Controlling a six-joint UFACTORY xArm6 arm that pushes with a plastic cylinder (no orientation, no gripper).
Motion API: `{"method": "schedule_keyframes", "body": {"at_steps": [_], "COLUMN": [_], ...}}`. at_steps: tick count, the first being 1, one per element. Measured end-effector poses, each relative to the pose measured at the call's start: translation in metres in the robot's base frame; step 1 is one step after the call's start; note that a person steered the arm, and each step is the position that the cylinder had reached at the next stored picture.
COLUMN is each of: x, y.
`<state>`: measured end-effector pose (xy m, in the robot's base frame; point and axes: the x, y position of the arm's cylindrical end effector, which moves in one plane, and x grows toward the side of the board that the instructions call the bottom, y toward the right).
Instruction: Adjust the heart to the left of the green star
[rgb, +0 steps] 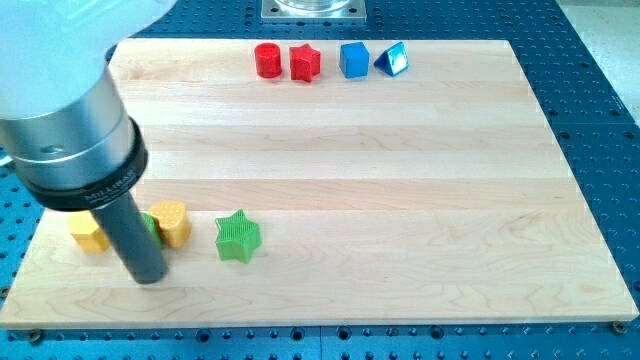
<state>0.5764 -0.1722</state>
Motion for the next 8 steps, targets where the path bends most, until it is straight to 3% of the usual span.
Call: {"method": "schedule_keyframes", "body": {"at_steps": [2, 3, 4, 5, 7, 8], "x": [-0.001, 0.009, -0.029, -0.08, -0.084, -0.076], "y": [0.009, 0.111, 0.185, 0.162, 0.032, 0.005]}}
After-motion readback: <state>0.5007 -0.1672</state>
